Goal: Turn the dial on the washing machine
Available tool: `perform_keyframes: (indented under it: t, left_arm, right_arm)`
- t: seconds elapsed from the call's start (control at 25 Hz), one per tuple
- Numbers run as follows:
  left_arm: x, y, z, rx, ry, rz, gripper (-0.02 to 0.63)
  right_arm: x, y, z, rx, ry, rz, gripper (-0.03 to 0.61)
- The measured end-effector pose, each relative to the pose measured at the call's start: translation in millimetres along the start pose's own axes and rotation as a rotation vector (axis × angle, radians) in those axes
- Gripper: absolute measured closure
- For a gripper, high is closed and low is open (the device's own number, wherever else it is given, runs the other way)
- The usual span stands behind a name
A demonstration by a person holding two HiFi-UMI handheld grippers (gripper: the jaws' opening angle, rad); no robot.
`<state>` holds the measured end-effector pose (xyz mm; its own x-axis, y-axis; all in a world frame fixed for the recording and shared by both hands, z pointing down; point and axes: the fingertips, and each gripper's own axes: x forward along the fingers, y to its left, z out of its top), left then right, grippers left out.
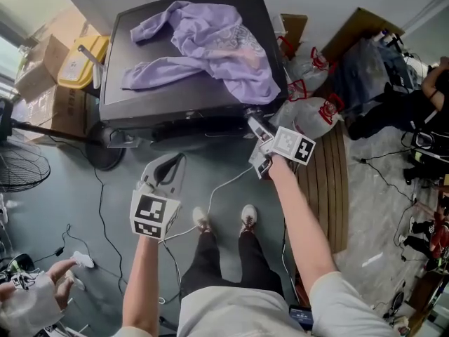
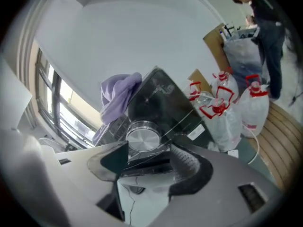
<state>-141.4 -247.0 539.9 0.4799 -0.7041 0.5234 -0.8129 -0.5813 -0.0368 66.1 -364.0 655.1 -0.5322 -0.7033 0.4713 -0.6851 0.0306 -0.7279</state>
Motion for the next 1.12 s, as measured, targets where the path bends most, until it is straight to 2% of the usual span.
perform_keyframes:
  t: [0.08,0.12,0.2,0.28,0.36,0.52,0.64,0.88,1.12]
  left_arm:
    - [-5.7,2.8,4.6,-0.005,-0.016,0.013,0.604]
    - [-9.3,4.9,6.7,-0.009,-0.024,0.02,0.604]
    - [-17.4,10.4,12.7,-0.015,-0.044,0.041,0.604]
    - [-26.7,17.7,22.1,-0.02,-0.068,0.068,0.604]
    - [-38.6,25.3,33.2,-0.025,-0.094,0.097,0.604]
    - [-64.5,43.2,62.8,-0.037,-0.162,0.16,0.604]
    - [-87.9,51.9,88.1,-0.025,-0.202,0.203,0.604]
    - [-132.6,56.1,144.0,0.069,-0.285,0.251,0.604]
    - [-170.8,57.3,186.8,0.128,-0.363,0.28,0.604]
  right_arm:
    - [-20.0,-9.7,5.3,-0.041,-0.038,-0.073,0.295]
    - [-32.0,-13.3,8.4,-0.078,-0.054,-0.109,0.32]
    - [-56.8,-16.0,16.6,-0.188,-0.074,-0.176,0.455]
    - [-79.6,-8.2,29.2,-0.313,-0.09,-0.208,0.518]
    - [-101.8,10.5,42.2,-0.435,-0.108,-0.21,0.548]
    - [-139.2,67.4,66.2,-0.699,-0.135,-0.173,0.565]
    - [-167.8,115.7,78.6,-0.838,-0.164,-0.138,0.565]
    - [-214.3,212.4,98.5,-1.019,-0.247,-0.044,0.565]
    - [-248.6,288.5,109.6,-1.149,-0.316,0.04,0.565]
